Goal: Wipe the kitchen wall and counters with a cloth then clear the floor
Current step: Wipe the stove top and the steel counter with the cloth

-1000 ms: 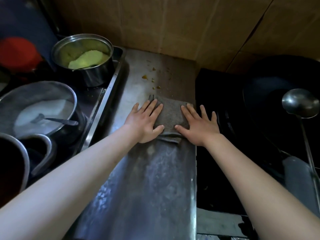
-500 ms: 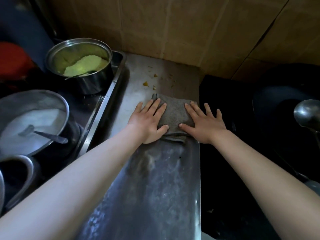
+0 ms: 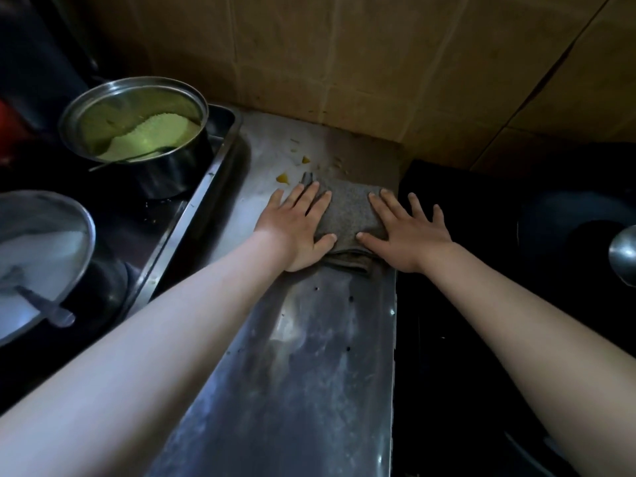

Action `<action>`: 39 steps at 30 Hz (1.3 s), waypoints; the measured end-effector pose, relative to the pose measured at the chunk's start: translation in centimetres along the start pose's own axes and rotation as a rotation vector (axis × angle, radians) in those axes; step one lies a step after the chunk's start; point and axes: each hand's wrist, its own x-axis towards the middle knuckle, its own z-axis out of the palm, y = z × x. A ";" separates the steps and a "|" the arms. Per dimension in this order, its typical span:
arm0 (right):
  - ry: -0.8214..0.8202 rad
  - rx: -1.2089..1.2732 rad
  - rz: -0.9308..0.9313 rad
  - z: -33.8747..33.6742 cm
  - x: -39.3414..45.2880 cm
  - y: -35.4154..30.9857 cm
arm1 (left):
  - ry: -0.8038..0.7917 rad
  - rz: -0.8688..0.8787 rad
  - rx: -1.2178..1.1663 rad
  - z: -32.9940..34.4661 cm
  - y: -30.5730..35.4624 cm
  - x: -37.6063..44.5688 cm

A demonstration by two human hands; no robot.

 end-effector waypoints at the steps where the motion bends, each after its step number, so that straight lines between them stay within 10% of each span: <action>1: 0.003 -0.001 0.000 -0.1 0.4 0.1 | 0.002 -0.005 0.002 -0.1 0.0 0.3; 39: 0.045 -0.018 -0.193 -1.2 2.0 -1.3 | -0.062 -0.142 -0.109 -0.3 -1.6 -0.8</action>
